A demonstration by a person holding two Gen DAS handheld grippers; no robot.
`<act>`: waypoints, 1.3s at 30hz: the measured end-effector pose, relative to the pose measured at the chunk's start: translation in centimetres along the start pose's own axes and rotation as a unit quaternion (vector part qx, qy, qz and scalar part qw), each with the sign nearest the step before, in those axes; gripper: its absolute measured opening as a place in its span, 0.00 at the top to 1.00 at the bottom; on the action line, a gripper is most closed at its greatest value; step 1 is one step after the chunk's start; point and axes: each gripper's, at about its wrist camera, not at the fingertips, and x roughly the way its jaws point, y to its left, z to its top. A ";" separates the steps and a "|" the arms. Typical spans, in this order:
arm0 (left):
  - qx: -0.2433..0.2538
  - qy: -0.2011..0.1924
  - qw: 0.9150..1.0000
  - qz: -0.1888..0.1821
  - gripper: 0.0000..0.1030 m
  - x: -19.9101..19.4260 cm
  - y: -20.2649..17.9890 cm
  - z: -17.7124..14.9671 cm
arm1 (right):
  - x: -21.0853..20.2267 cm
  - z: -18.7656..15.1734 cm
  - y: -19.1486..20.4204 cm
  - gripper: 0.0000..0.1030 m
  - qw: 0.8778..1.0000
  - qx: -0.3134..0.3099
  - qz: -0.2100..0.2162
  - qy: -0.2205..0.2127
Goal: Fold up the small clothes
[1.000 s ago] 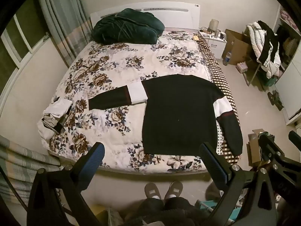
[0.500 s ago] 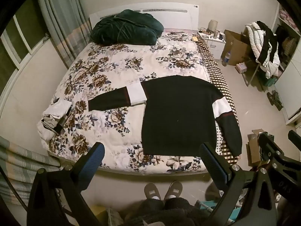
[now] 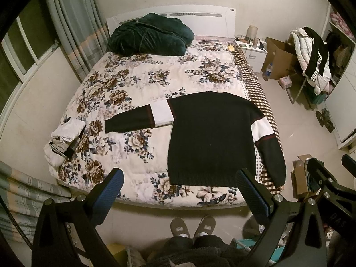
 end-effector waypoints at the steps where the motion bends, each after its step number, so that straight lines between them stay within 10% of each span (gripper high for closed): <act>1: 0.000 0.000 1.000 0.000 0.00 0.0 0.0 0.0 | 0.0 0.0 0.0 0.00 1.000 0.000 0.000 0.000; 39: 0.000 -0.014 1.000 0.002 0.00 -1.7 -0.8 4.9 | -0.8 2.1 0.2 0.00 1.000 0.003 0.001 -0.007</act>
